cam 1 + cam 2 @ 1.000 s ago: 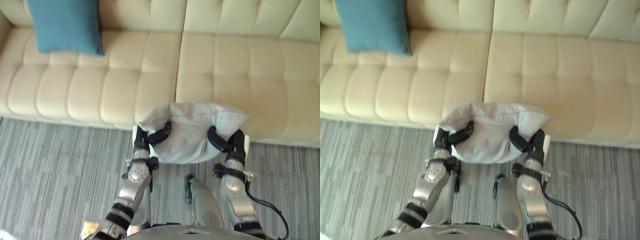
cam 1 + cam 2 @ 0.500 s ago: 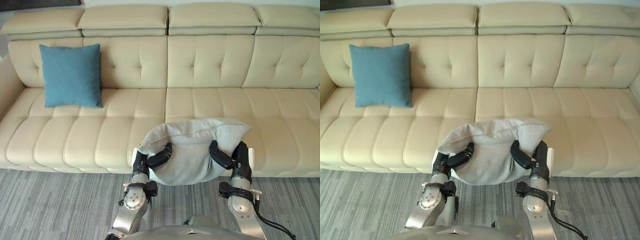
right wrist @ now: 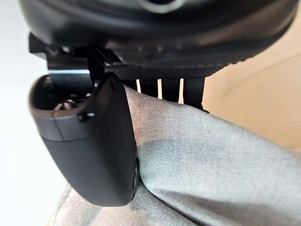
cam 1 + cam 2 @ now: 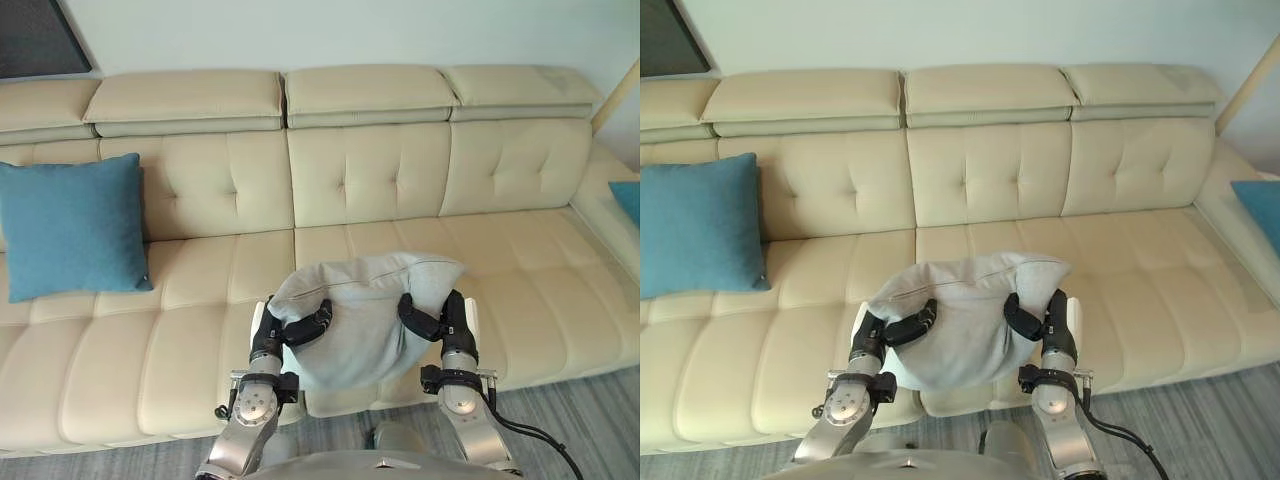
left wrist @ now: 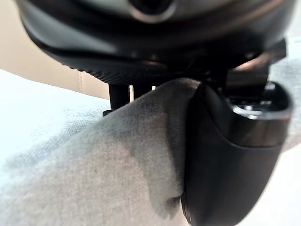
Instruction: Pick up cushions and gather them together orderly.
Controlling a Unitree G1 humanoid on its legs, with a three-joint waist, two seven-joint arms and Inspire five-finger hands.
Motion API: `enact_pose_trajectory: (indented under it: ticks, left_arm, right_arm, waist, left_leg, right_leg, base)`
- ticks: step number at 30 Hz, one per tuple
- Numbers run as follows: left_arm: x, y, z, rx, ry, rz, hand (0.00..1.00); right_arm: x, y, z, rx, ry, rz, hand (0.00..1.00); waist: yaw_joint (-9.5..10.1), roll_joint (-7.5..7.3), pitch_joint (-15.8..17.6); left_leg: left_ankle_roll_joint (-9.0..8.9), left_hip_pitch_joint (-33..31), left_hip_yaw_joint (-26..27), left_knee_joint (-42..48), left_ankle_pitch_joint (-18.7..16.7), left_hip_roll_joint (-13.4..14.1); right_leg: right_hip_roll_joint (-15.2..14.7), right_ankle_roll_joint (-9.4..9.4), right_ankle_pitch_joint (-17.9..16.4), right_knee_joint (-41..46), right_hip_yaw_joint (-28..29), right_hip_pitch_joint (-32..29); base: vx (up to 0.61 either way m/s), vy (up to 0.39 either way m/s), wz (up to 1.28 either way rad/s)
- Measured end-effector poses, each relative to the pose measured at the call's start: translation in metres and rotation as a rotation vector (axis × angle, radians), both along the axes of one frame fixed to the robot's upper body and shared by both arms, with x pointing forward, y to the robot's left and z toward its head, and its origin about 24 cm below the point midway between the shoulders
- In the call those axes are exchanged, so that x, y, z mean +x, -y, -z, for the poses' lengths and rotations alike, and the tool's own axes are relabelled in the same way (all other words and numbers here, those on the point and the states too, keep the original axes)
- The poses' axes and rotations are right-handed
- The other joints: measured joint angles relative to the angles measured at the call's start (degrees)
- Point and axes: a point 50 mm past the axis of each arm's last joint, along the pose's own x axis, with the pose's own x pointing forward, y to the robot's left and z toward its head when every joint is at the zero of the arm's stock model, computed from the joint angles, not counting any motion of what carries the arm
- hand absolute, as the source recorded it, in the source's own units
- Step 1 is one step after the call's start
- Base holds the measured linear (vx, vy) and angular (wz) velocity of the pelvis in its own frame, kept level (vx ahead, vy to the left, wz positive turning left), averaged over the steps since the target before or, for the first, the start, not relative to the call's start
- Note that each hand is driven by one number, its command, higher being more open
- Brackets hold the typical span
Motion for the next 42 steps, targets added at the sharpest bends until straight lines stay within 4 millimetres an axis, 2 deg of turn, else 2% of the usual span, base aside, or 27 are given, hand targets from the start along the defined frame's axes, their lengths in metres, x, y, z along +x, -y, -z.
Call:
enact_pose_trajectory:
  ticks: [1, 2, 3, 5, 6, 7, 10, 16, 17, 18, 26, 29, 33, 37, 39, 42]
  left_arm:
    - [-0.001, -0.002, 0.001, 0.015, -0.001, 0.006, 0.00]
    - [0.001, -0.003, 0.002, 0.025, -0.006, 0.013, 0.00]
    - [0.001, 0.001, 0.006, 0.022, -0.030, 0.018, 0.00]
    - [0.000, 0.003, 0.007, 0.019, -0.038, 0.026, 0.00]
    - [0.002, 0.003, 0.004, 0.017, -0.024, 0.023, 0.00]
    - [0.004, 0.003, 0.003, 0.018, -0.017, 0.024, 0.00]
    - [0.007, 0.004, 0.001, 0.015, -0.008, 0.028, 0.00]
    - [0.017, 0.007, -0.008, 0.011, 0.036, 0.034, 0.00]
    - [0.022, 0.008, -0.012, 0.012, 0.057, 0.029, 0.00]
    - [0.031, 0.010, -0.019, 0.016, 0.091, 0.025, 0.00]
    - [0.074, 0.013, -0.062, 0.083, 0.288, 0.019, 0.00]
    - [0.093, 0.012, -0.085, 0.110, 0.379, 0.009, 0.00]
    - [0.113, 0.013, -0.105, 0.140, 0.448, -0.014, 0.00]
    - [0.138, 0.010, -0.139, 0.185, 0.553, -0.046, 0.00]
    - [0.159, 0.006, -0.173, 0.219, 0.648, -0.084, 0.00]
    - [0.172, 0.002, -0.200, 0.224, 0.711, -0.123, 0.00]
  right_arm:
    - [0.000, 0.000, 0.001, 0.001, -0.007, -0.003, 0.00]
    - [0.001, -0.001, 0.003, 0.002, -0.011, -0.005, 0.00]
    - [0.001, 0.004, 0.007, -0.020, -0.032, -0.009, 0.00]
    - [0.000, 0.007, 0.008, -0.032, -0.042, -0.015, 0.00]
    - [0.002, 0.006, 0.005, -0.029, -0.028, -0.015, 0.00]
    - [0.003, 0.006, 0.003, -0.028, -0.017, -0.015, 0.00]
    - [0.005, 0.007, -0.004, -0.027, 0.012, -0.008, 0.00]
    - [0.007, 0.009, -0.018, -0.022, 0.071, 0.008, 0.00]
    - [0.009, 0.008, -0.025, -0.021, 0.105, 0.016, 0.00]
    - [0.013, 0.007, -0.035, -0.018, 0.154, 0.028, 0.00]
    - [0.047, 0.001, -0.071, -0.025, 0.329, 0.060, 0.00]
    - [0.068, -0.005, -0.091, -0.023, 0.411, 0.069, 0.00]
    - [0.093, -0.010, -0.105, -0.029, 0.457, 0.084, 0.00]
    - [0.119, -0.019, -0.130, -0.024, 0.530, 0.097, 0.00]
    - [0.137, -0.026, -0.155, 0.032, 0.593, 0.104, 0.00]
    - [0.151, -0.032, -0.174, 0.086, 0.629, 0.106, 0.00]
  waist:
    - [-0.68, -1.14, -0.45]
    - [-1.28, -2.05, -0.72]
    - [-1.32, -0.51, -1.09]
    - [-0.55, 0.80, -1.59]
    - [-0.34, 1.19, -1.89]
    - [-0.30, 1.17, -1.87]
    - [-0.31, 1.16, -1.92]
    - [-0.18, 1.24, -2.75]
    - [0.42, 1.30, -2.90]
    - [0.83, 1.32, -3.18]
    - [0.72, 1.38, -3.79]
    - [0.70, 1.36, -3.77]
    - [0.78, 1.23, -3.41]
    - [0.84, 0.77, -0.65]
    - [1.10, 0.59, 3.15]
    - [1.06, 0.55, 6.52]
  left_leg:
    - [-0.59, -0.45, -1.20, 0.48, 0.08, -0.46]
    - [-2.40, -0.63, -3.37, 1.00, -0.76, -1.64]
    - [-3.52, -0.49, -5.47, 0.53, -1.15, -0.13]
    - [-4.26, -0.55, -6.31, -1.39, -0.69, 1.97]
    - [-5.65, -0.20, -7.07, -5.14, 0.39, 3.71]
    - [-6.41, 0.21, -7.73, -7.38, 1.65, 4.25]
    - [-7.05, 0.33, -8.59, -9.00, 3.71, 4.24]
    - [-7.05, 0.12, -11.75, -10.57, 4.70, 4.00]
    - [-7.03, -0.31, -12.36, -10.56, 4.89, 3.88]
    - [-7.04, -0.69, -13.02, -10.77, 5.38, 3.63]
    - [-7.32, -1.33, -14.43, -12.40, 7.30, 3.02]
    - [-7.68, -3.65, -13.17, -13.08, 8.22, 3.11]
    - [-8.14, -7.00, -11.45, -13.11, 9.31, 2.97]
    - [-8.21, -11.67, -9.66, -10.88, 9.34, 2.83]
    - [-8.45, -14.89, -8.44, -9.17, 9.24, 3.16]
    - [-8.83, -16.90, -7.64, -8.53, 9.48, 3.29]
  right_leg:
    - [-0.02, 1.43, 3.94, -12.61, 0.42, 0.85]
    - [-0.22, 1.95, 8.60, -17.86, 0.93, 1.51]
    - [1.15, 1.21, 9.25, -19.81, -0.19, 2.64]
    - [2.98, 0.16, 11.06, -23.48, -1.03, 3.55]
    - [4.46, -0.76, 12.28, -26.17, -1.94, 3.59]
    - [4.78, -1.16, 12.69, -26.99, -2.62, 3.62]
    - [4.65, -1.32, 12.80, -26.92, -3.74, 3.79]
    - [4.06, -1.46, 13.05, -29.27, -7.03, 5.47]
    - [3.93, -1.49, 13.28, -29.74, -7.82, 5.65]
    - [3.64, -1.48, 13.46, -29.76, -8.43, 5.64]
    - [2.61, -1.22, 13.87, -29.85, -9.70, 5.08]
    - [2.70, -1.24, 15.09, -29.93, -8.57, 1.97]
    - [2.71, -1.22, 16.63, -29.81, -6.88, -2.33]
    - [2.80, -1.53, 17.62, -28.05, -5.29, -7.61]
    - [3.24, -1.87, 18.97, -27.80, -4.12, -10.87]
    - [3.59, -2.01, 20.12, -27.86, -3.27, -13.05]
  base:
    - [0.12, -0.230, 0.52]
    - [0.13, -0.294, 0.55]
    - [0.10, -0.250, 0.30]
    - [0.05, -0.249, 0.05]
    - [0.03, -0.324, 0.12]
    - [0.02, -0.258, 0.20]
    - [0.02, -0.099, 0.20]
    - [-0.02, -0.030, 0.34]
    - [-0.02, -0.018, 0.26]
    - [-0.02, -0.019, 0.31]
    - [-0.01, -0.012, 0.12]
    - [-0.01, -0.011, -0.18]
    - [-0.01, -0.006, -0.22]
    - [-0.05, -0.028, -0.22]
    - [-0.13, -0.063, -0.33]
    - [-0.07, -0.046, -0.16]
